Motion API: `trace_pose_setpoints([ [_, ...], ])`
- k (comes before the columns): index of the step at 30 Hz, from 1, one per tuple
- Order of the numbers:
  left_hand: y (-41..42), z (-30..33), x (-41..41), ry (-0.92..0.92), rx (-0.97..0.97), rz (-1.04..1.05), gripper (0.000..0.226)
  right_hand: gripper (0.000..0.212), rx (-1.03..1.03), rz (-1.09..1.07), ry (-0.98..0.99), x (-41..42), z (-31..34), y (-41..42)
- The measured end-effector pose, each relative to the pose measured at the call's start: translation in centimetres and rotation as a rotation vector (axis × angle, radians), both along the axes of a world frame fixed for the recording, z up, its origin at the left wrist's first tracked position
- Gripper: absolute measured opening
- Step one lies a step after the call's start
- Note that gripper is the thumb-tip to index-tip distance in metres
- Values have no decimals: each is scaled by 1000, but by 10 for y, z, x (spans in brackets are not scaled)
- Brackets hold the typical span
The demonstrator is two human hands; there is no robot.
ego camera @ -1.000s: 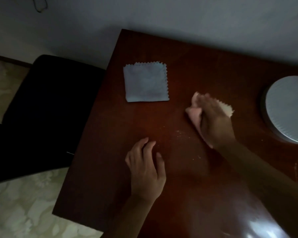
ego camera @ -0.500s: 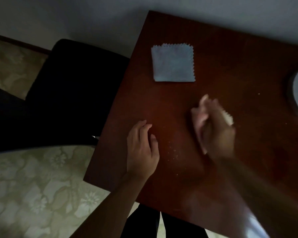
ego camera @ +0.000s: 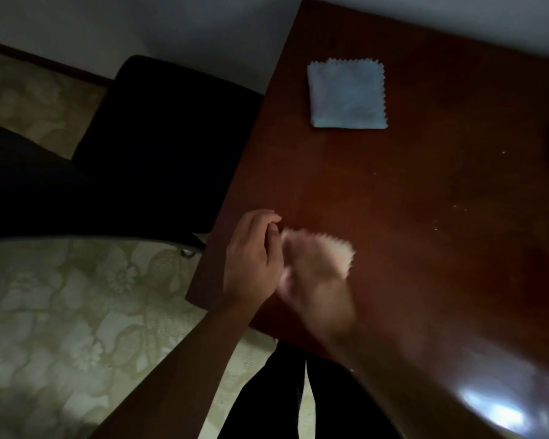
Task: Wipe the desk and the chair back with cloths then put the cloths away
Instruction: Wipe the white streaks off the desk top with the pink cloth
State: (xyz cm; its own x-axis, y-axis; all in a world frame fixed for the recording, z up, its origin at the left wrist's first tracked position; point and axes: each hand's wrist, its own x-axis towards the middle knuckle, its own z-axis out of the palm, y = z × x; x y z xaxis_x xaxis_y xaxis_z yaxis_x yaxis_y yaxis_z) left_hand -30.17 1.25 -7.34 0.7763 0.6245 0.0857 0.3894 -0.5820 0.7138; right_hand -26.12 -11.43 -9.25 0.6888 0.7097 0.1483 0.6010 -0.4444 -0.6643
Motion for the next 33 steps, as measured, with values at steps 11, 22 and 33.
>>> trace_pose_setpoints([
  [11, 9, 5, -33, 20, -28, -55, 21, 61, 41, -417, 98, 57, 38, -23],
  [22, 35, 20, -64, 14, -278, 179, 18, 33, 38, 174, 35, -125, 3, 45],
  [33, -12, 18, -27, -1, -134, -83, 20, 40, 161, -379, -80, 21, 23, -11],
])
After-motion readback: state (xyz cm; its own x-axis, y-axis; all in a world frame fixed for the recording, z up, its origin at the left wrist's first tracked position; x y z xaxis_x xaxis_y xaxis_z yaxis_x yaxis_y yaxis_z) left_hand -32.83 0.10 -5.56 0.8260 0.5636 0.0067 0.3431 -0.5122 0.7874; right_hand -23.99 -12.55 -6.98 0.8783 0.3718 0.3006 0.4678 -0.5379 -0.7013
